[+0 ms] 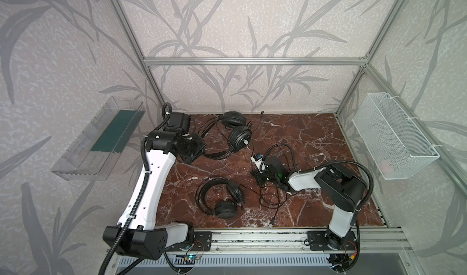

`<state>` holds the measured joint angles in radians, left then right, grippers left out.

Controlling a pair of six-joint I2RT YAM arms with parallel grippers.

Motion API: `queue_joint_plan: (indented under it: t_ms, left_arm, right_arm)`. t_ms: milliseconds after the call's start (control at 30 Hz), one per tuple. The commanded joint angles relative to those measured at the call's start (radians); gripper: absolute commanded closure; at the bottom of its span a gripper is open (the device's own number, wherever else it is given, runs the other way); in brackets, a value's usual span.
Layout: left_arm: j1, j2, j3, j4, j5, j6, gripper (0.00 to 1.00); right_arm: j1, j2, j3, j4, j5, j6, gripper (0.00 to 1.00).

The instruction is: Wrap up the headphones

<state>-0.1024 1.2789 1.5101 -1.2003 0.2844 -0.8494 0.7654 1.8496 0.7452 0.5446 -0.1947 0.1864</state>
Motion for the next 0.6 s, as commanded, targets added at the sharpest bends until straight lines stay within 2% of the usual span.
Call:
queue_joint_plan:
  t_ms: [0, 333, 433, 567]
  left_arm:
    - [0.009, -0.027, 0.008, 0.036, 0.018, -0.024, 1.0]
    - [0.018, 0.015, 0.005, 0.049, -0.024, -0.022, 1.0]
    - [0.017, 0.039, 0.014, 0.026, -0.083, 0.005, 1.0]
    - [0.018, 0.083, 0.008, 0.015, -0.11, 0.035, 1.0]
  right_arm:
    - [0.036, -0.032, 0.021, -0.059, 0.021, -0.037, 1.0]
    - [0.187, -0.214, 0.039, -0.295, 0.082, -0.169, 1.0]
    - [0.24, -0.282, 0.05, -0.383, 0.11, -0.218, 1.0]
    - [0.296, -0.35, 0.102, -0.543, -0.003, -0.283, 1.0]
